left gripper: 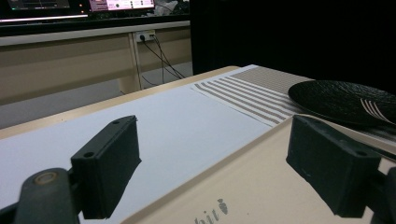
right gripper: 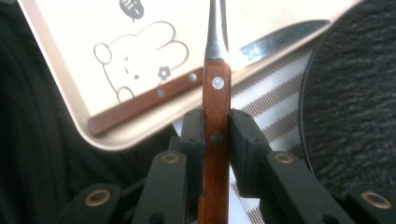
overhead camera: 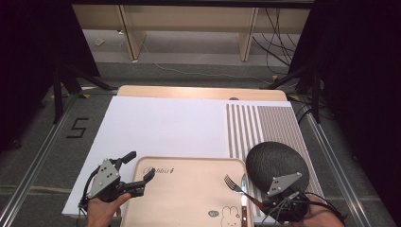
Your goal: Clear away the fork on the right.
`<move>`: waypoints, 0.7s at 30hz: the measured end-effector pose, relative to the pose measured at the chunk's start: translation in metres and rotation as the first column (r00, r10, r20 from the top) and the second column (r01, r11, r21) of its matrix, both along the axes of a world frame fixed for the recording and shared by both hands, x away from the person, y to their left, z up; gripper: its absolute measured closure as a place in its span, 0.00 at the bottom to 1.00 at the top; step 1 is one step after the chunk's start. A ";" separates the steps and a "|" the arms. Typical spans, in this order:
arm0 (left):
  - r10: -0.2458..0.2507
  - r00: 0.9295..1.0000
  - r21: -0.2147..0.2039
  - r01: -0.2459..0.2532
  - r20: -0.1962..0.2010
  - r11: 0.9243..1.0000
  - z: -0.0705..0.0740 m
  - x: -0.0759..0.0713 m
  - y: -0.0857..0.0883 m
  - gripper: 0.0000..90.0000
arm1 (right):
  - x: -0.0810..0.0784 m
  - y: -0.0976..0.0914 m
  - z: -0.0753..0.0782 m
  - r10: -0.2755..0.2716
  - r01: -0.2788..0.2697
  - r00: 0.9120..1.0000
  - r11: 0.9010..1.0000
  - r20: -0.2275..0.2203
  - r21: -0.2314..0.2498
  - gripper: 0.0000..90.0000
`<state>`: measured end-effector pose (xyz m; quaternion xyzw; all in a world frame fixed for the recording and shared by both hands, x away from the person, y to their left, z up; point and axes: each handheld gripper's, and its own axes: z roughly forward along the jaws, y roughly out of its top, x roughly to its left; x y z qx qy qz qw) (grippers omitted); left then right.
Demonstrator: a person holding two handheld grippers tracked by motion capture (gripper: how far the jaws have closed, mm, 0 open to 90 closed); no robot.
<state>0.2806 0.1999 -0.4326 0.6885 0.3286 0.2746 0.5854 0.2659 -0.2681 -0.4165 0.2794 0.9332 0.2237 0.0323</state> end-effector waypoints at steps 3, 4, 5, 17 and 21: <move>-0.001 1.000 0.001 0.001 0.004 1.000 0.000 0.000 -0.001 0.18 | 0.000 0.005 0.000 0.005 -0.005 1.000 1.000 -0.009 0.005 0.85; -0.001 1.000 0.000 0.001 0.003 1.000 0.000 0.000 -0.001 0.18 | 0.000 0.007 0.000 0.003 -0.003 1.000 1.000 -0.004 0.009 0.86; -0.001 1.000 -0.001 0.001 0.004 1.000 0.000 0.000 -0.001 0.18 | 0.000 0.008 0.000 0.008 -0.008 1.000 1.000 -0.005 0.012 0.85; -0.001 1.000 0.000 0.001 0.003 1.000 0.000 0.000 -0.001 0.18 | 0.001 0.024 0.002 0.018 -0.018 1.000 0.999 -0.009 0.044 0.85; -0.001 1.000 0.001 0.001 0.002 1.000 0.000 0.000 -0.001 0.18 | 0.001 0.028 0.002 0.021 -0.020 1.000 0.998 -0.007 0.063 0.85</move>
